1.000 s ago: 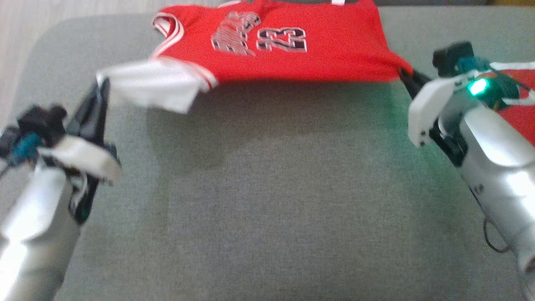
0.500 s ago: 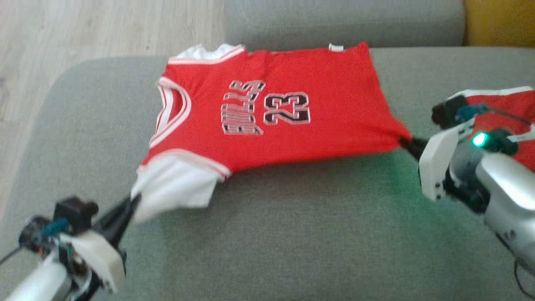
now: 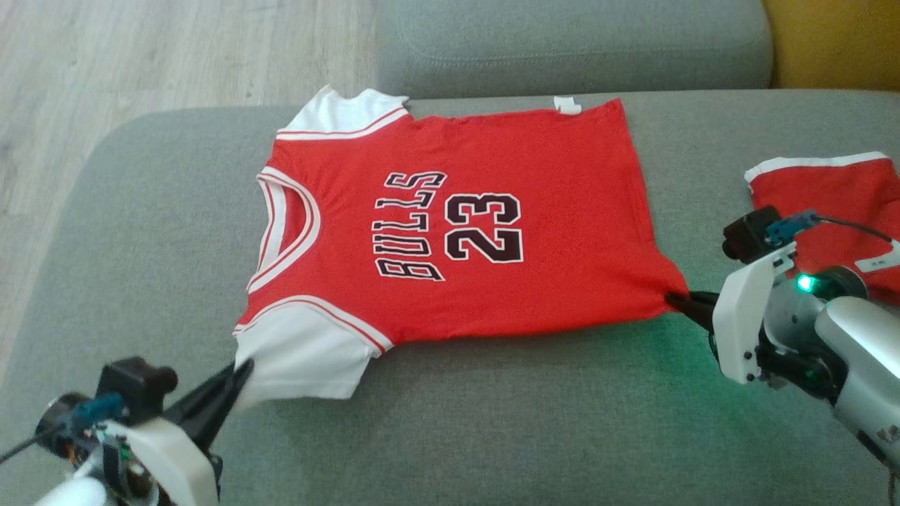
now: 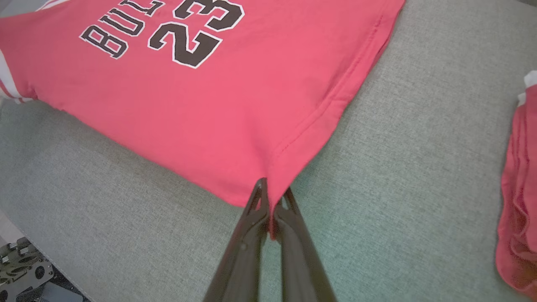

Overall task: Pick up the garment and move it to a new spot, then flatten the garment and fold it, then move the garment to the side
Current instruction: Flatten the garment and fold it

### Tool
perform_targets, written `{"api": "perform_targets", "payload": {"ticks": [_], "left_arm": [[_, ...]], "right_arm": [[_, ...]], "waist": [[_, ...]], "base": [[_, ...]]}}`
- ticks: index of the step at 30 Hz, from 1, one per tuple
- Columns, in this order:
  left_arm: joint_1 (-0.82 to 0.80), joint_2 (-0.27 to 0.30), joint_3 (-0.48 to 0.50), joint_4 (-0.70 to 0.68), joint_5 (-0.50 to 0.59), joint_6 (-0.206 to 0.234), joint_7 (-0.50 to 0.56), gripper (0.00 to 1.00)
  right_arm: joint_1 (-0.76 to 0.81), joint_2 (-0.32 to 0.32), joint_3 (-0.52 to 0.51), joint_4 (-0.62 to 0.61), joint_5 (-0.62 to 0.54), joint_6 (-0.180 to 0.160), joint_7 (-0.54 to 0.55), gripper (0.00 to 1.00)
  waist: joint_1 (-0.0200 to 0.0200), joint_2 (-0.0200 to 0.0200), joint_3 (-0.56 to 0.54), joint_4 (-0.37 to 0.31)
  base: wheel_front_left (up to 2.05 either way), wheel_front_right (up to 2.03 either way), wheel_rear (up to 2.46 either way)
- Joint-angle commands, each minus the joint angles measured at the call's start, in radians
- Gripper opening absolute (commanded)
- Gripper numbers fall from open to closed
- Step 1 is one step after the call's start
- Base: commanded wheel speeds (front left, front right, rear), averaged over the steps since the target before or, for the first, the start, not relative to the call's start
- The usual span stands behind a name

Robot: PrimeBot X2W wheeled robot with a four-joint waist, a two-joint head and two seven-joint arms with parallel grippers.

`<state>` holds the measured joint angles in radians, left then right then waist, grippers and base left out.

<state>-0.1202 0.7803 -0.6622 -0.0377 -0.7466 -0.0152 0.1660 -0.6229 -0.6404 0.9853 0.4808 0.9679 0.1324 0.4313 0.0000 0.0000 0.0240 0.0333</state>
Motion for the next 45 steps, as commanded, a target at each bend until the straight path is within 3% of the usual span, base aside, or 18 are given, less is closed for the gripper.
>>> {"api": "perform_targets", "payload": {"ticks": [1,15,21,28,42,43,44,45], "left_arm": [[-0.093,0.034,0.065,-0.022,0.008,0.010,-0.006,0.00],[-0.272,-0.029,0.070,0.107,-0.031,-0.045,0.055,0.00],[-0.386,-0.083,0.073,0.217,-0.095,-0.076,0.115,0.00],[-0.512,-0.122,0.047,0.336,-0.091,-0.096,0.156,0.00],[-0.700,-0.225,0.017,0.610,-0.069,-0.111,0.074,0.00],[-0.712,-0.236,0.018,0.631,-0.067,-0.111,0.058,0.02],[-0.725,-0.245,0.022,0.651,-0.061,-0.107,0.034,0.82],[-0.725,-0.245,0.022,0.651,-0.061,-0.107,0.034,0.82]], "right_arm": [[-0.023,-0.019,-0.026,-0.020,-0.006,-0.002,-0.006,0.00],[-0.076,0.058,-0.107,0.037,-0.015,-0.002,0.003,0.00],[-0.116,0.117,-0.164,0.118,0.005,-0.002,0.018,0.00],[-0.168,0.166,-0.195,0.194,-0.001,-0.002,0.020,0.00],[-0.273,0.245,-0.201,0.302,-0.033,-0.002,-0.029,0.00],[-0.284,0.249,-0.202,0.316,-0.045,-0.002,-0.048,0.00],[-0.295,0.254,-0.206,0.331,-0.058,-0.002,-0.075,0.44],[-0.295,0.254,-0.206,0.331,-0.058,-0.002,-0.075,0.44]], "waist": [[0.0000,0.0000,0.016,0.003],[0.0000,0.0000,0.089,-0.008],[0.0000,0.0000,0.123,-0.016],[0.0000,0.0000,0.159,-0.022],[0.0000,0.0000,0.216,-0.046],[0.0000,0.0000,0.218,-0.047],[0.0000,0.0000,0.220,-0.047],[0.0000,0.0000,0.220,-0.047]], "base": [[0.00,0.00,0.00],[0.00,0.00,0.00],[0.00,0.00,0.00],[0.00,0.00,0.00],[0.00,0.00,0.00],[0.00,0.00,0.00],[0.00,0.00,0.00],[0.00,0.00,0.00]]}}
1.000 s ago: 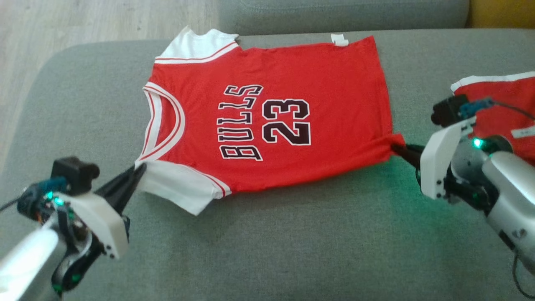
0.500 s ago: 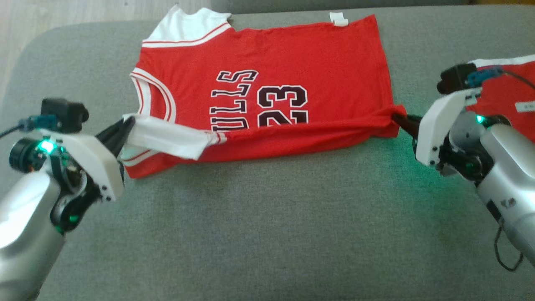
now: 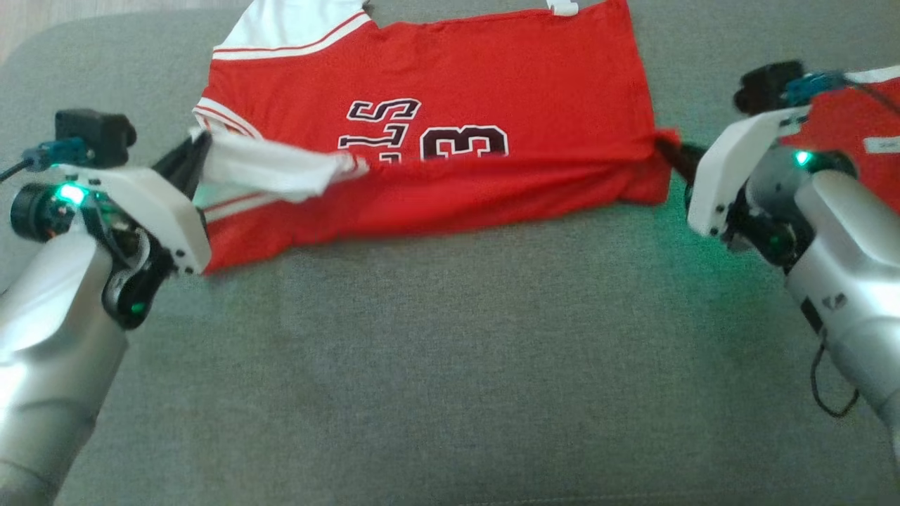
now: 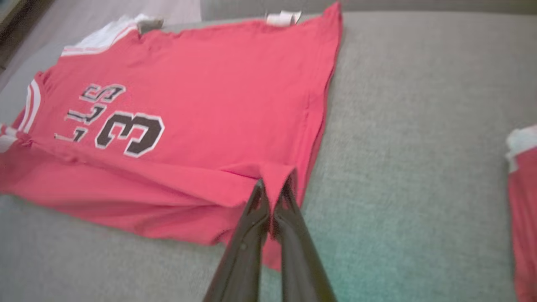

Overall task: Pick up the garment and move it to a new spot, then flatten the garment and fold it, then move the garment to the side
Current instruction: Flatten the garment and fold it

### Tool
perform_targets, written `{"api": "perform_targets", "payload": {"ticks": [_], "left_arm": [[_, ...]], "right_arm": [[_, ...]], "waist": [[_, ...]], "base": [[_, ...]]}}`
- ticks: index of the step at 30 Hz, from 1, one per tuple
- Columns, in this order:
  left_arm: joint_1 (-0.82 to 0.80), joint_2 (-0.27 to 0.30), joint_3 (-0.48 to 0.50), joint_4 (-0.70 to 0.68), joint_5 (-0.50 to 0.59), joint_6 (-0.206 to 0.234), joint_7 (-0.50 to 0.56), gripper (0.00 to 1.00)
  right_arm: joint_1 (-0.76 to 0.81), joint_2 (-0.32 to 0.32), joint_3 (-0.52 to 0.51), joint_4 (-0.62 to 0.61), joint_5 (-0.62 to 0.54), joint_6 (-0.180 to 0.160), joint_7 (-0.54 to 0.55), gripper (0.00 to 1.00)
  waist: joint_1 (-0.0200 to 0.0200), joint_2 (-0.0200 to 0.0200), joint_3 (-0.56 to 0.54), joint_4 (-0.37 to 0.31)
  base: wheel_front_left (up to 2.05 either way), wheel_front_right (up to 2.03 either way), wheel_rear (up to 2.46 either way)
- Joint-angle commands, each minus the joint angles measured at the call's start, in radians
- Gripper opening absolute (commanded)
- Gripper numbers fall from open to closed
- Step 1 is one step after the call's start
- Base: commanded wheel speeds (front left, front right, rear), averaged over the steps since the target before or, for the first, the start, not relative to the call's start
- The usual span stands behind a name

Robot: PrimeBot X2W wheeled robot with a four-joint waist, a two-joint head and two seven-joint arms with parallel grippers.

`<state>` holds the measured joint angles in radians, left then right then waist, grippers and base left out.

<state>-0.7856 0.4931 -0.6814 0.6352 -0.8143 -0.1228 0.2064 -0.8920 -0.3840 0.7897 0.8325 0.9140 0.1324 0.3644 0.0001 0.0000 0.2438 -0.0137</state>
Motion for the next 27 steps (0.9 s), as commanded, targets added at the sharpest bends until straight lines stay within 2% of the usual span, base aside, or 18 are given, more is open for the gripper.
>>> {"api": "perform_targets", "payload": {"ticks": [1,4,8,12,15,19,23,27], "left_arm": [[-0.073,0.032,0.046,-0.001,0.016,0.008,-0.037,1.00],[-0.109,0.006,0.060,0.057,0.046,0.034,-0.146,1.00],[-0.135,-0.020,0.076,0.126,0.076,0.068,-0.277,1.00],[-0.130,-0.043,0.102,0.146,0.080,0.090,-0.403,1.00],[-0.105,-0.046,0.133,0.116,0.090,0.113,-0.455,1.00],[-0.022,-0.045,0.210,-0.038,0.153,0.163,-0.467,1.00],[0.146,-0.070,0.309,-0.250,0.247,0.216,-0.468,1.00],[0.330,-0.118,0.389,-0.412,0.339,0.249,-0.468,1.00]], "right_arm": [[-0.035,0.008,-0.025,0.002,-0.005,-0.002,-0.031,1.00],[-0.061,0.049,-0.079,0.048,0.022,-0.002,-0.095,1.00],[-0.081,0.069,-0.121,0.068,0.028,-0.002,-0.222,1.00],[-0.078,0.078,-0.154,0.061,0.010,-0.002,-0.412,1.00],[-0.059,0.091,-0.164,0.044,-0.020,-0.002,-0.555,1.00],[-0.015,0.112,-0.209,0.011,-0.088,-0.002,-0.622,1.00],[0.090,0.144,-0.384,-0.124,-0.267,-0.002,-0.626,1.00],[0.293,0.239,-0.548,-0.261,-0.474,-0.002,-0.626,1.00]], "waist": [[-0.0001,0.0000,0.001,-0.001],[-0.0001,0.0000,0.001,0.000],[-0.0001,0.0000,-0.010,0.005],[-0.0001,0.0000,-0.036,0.015],[-0.0001,0.0000,-0.058,0.021],[-0.0001,0.0000,-0.088,0.030],[-0.0001,0.0000,-0.111,0.035],[-0.0001,0.0000,-0.130,0.037]], "base": [[0.00,0.00,0.00],[0.00,0.00,0.00],[0.00,0.00,0.00],[0.00,0.00,0.00],[0.00,0.00,0.00],[0.00,0.00,0.00],[0.00,0.00,0.00],[0.00,0.00,0.00]]}}
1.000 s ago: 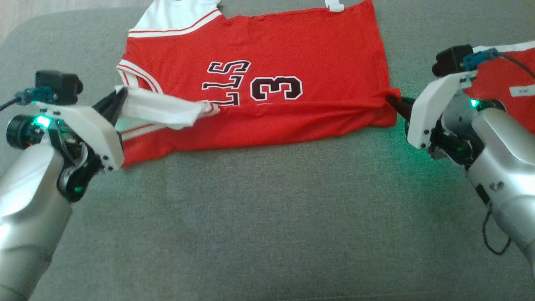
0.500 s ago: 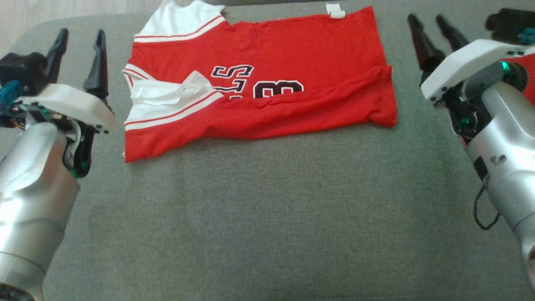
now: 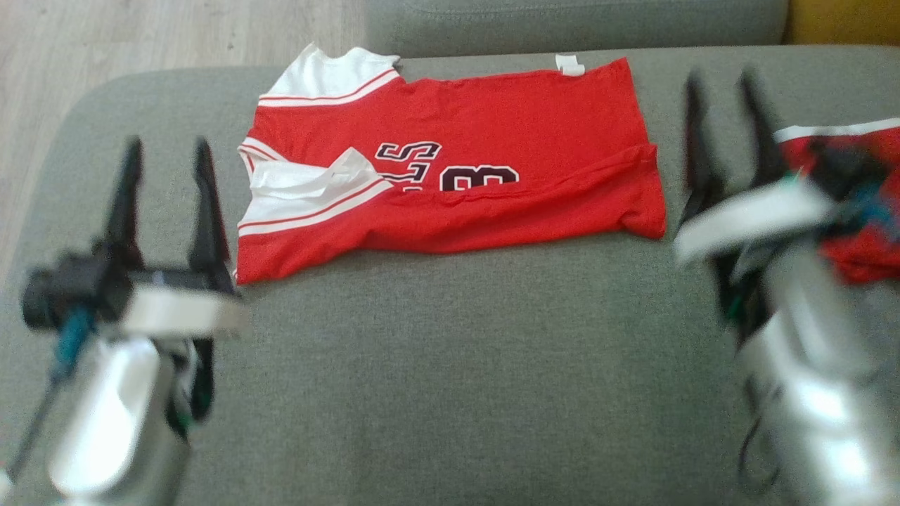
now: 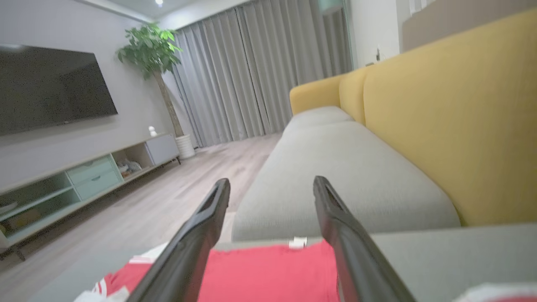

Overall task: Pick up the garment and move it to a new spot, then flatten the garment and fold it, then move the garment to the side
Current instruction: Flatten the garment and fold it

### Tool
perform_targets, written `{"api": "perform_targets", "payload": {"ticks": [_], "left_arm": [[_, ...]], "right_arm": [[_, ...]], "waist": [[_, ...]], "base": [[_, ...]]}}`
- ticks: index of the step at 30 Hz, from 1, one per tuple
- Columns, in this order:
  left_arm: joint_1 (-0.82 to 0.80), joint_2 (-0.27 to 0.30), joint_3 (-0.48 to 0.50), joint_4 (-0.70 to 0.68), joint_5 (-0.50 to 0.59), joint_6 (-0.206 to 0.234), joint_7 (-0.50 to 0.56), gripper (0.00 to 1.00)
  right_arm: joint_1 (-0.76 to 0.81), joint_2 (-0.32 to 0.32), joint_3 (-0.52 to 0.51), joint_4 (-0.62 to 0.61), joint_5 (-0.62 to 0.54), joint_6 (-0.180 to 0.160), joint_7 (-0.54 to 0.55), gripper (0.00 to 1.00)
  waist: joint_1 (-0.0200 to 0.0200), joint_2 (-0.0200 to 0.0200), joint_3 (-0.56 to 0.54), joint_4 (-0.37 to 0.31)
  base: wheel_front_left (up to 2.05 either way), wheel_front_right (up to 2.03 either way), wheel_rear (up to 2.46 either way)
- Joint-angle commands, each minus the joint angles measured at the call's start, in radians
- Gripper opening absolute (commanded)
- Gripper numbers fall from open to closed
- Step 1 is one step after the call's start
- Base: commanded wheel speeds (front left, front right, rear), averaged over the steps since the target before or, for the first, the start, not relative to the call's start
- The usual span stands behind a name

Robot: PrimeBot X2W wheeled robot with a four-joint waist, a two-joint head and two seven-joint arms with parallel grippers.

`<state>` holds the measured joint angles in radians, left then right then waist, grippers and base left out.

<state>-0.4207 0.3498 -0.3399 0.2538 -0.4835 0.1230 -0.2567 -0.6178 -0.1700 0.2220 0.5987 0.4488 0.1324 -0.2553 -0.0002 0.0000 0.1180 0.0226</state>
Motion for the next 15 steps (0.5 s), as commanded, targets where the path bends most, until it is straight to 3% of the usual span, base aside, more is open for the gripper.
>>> {"api": "perform_targets", "payload": {"ticks": [1,6,11,15], "left_arm": [[0.010,0.010,0.059,-0.060,0.032,0.008,-0.005,1.00],[0.183,-0.074,0.126,-0.153,0.120,0.002,-0.005,1.00],[0.247,-0.129,0.167,-0.130,0.172,-0.038,-0.005,1.00],[0.223,-0.130,0.173,-0.057,0.203,-0.083,-0.005,1.00]], "right_arm": [[0.069,0.046,-0.010,-0.057,-0.059,-0.002,-0.006,1.00],[0.289,0.114,-0.127,-0.200,-0.189,-0.002,-0.006,1.00],[0.391,0.119,-0.111,-0.291,-0.188,-0.002,-0.006,1.00],[0.389,0.119,-0.103,-0.324,-0.187,-0.002,-0.006,1.00]], "waist": [[0.0002,0.0000,-0.008,0.001],[0.0002,0.0000,-0.015,-0.002],[0.0002,0.0000,-0.001,-0.012],[0.0002,0.0000,0.022,-0.025]], "base": [[0.00,0.00,0.00],[0.00,0.00,0.00],[0.00,0.00,0.00],[0.00,0.00,0.00]]}}
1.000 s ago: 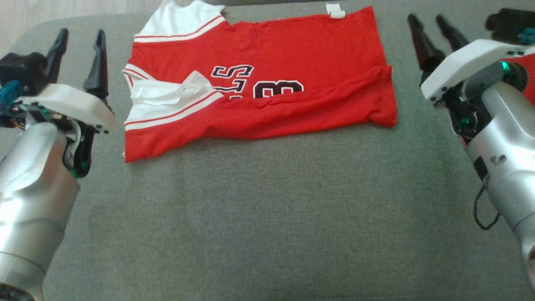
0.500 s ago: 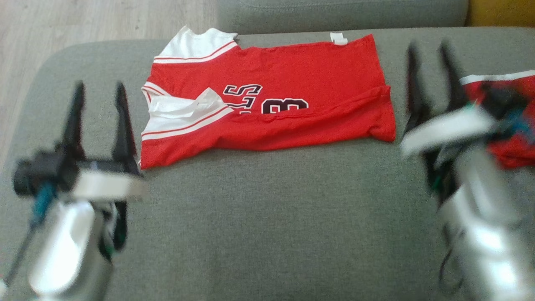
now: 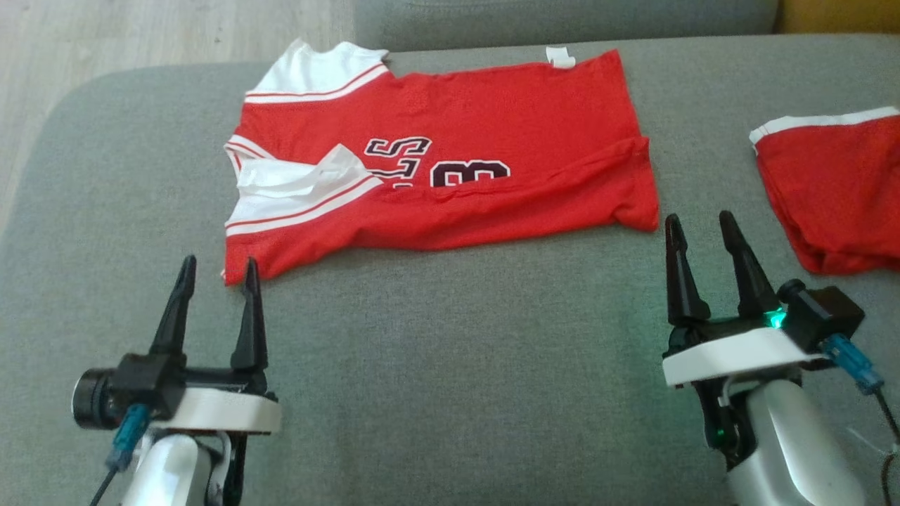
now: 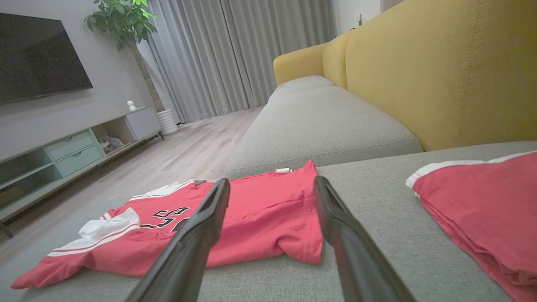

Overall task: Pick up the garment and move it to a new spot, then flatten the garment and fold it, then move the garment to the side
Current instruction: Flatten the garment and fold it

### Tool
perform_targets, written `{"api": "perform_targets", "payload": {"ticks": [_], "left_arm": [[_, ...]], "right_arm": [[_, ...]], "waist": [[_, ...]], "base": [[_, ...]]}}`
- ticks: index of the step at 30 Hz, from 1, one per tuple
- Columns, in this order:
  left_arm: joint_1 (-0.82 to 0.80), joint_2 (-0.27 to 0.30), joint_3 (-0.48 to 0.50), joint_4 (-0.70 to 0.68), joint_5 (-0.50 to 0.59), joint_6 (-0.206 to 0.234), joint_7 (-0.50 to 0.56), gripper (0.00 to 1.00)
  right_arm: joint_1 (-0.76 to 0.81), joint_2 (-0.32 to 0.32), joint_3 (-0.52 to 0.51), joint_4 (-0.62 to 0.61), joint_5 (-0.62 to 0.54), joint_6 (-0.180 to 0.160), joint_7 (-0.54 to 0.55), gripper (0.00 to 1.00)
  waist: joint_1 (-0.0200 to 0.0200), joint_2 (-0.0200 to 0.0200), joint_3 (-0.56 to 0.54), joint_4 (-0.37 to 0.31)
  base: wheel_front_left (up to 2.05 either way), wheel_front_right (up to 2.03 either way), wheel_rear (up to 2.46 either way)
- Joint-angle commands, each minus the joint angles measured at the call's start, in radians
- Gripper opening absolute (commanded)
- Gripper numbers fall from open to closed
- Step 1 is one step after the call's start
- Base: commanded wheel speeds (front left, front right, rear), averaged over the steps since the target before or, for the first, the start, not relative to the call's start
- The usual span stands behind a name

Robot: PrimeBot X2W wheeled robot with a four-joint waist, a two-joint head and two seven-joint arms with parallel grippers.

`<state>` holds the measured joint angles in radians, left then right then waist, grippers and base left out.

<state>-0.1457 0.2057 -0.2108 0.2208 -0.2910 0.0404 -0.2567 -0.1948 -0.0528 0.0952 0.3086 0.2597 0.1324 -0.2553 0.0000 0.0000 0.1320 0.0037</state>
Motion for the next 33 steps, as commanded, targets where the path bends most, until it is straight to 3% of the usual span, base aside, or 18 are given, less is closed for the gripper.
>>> {"api": "perform_targets", "payload": {"ticks": [1,9,21,27,28,29,33], "left_arm": [[-0.065,0.019,0.039,0.002,0.020,-0.011,-0.005,1.00],[-0.208,0.030,0.021,0.276,0.007,-0.058,0.058,1.00],[-0.413,0.075,0.031,0.624,0.026,-0.005,0.097,1.00],[-0.449,0.073,0.019,0.717,0.012,-0.036,0.133,1.00],[-0.453,0.071,0.016,0.729,0.010,-0.044,0.140,0.45],[-0.457,0.070,0.014,0.737,0.008,-0.050,0.141,0.00],[-0.472,0.066,0.011,0.734,0.005,-0.055,0.061,0.00]], "right_arm": [[-0.040,0.002,0.024,-0.040,0.001,-0.002,-0.006,1.00],[-0.055,0.002,0.055,-0.072,0.014,-0.002,-0.006,1.00],[-0.063,0.003,0.092,-0.087,0.028,-0.002,-0.006,1.00],[-0.064,0.003,0.095,-0.092,0.033,-0.002,-0.006,1.00],[-0.064,0.003,0.094,-0.091,0.032,-0.002,-0.006,1.00],[-0.065,0.003,0.093,-0.089,0.031,-0.002,-0.006,1.00],[-0.069,0.003,0.083,-0.070,0.024,-0.002,-0.006,1.00]], "waist": [[0.0000,0.0000,0.017,-0.009],[0.0000,0.0000,0.087,-0.040],[0.0000,0.0000,0.179,-0.091],[0.0000,0.0000,0.193,-0.099],[0.0000,0.0000,0.192,-0.099],[0.0000,0.0000,0.191,-0.099],[0.0000,0.0000,0.163,-0.090]], "base": [[0.00,0.00,0.00],[0.00,0.00,0.00],[0.00,0.00,0.00],[0.00,0.00,0.00],[0.00,0.00,0.00],[0.00,0.00,0.00],[0.00,0.00,0.00]]}}
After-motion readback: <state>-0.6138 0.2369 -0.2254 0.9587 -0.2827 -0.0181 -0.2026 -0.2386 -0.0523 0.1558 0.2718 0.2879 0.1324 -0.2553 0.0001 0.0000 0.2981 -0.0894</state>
